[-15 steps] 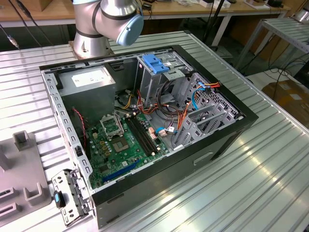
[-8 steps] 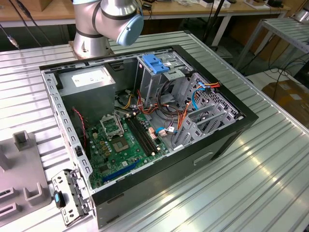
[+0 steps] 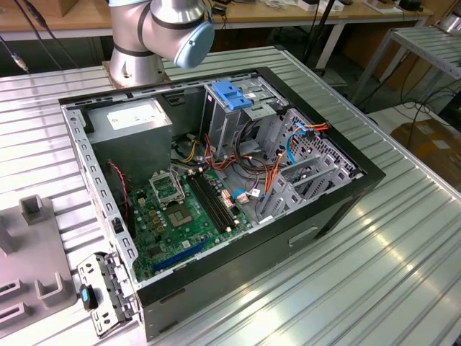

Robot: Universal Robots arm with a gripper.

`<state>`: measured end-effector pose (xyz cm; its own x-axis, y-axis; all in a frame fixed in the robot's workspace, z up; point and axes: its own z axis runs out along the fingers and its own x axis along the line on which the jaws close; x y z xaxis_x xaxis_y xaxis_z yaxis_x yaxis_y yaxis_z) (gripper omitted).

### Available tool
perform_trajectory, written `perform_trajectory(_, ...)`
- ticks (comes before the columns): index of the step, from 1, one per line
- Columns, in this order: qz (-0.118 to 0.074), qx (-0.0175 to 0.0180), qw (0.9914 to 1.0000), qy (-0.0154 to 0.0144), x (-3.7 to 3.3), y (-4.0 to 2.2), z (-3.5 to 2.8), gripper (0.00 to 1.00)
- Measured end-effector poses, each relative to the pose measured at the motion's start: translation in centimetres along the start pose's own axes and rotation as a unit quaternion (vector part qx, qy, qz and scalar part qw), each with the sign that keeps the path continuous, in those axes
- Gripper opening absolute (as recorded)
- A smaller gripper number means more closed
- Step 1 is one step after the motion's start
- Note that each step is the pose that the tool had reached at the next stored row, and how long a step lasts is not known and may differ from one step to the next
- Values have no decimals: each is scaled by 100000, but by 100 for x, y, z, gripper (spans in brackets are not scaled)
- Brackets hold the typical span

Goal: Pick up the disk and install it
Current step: 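Pick up the disk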

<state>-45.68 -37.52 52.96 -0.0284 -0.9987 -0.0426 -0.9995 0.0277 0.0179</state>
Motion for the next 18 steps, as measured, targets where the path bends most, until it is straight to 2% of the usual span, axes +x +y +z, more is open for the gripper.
perform_trajectory(8,1,1,100000,1,-1,-41,-1,37)
perform_trajectory(18,-2,1,100000,-3,-3,-124,-2,37)
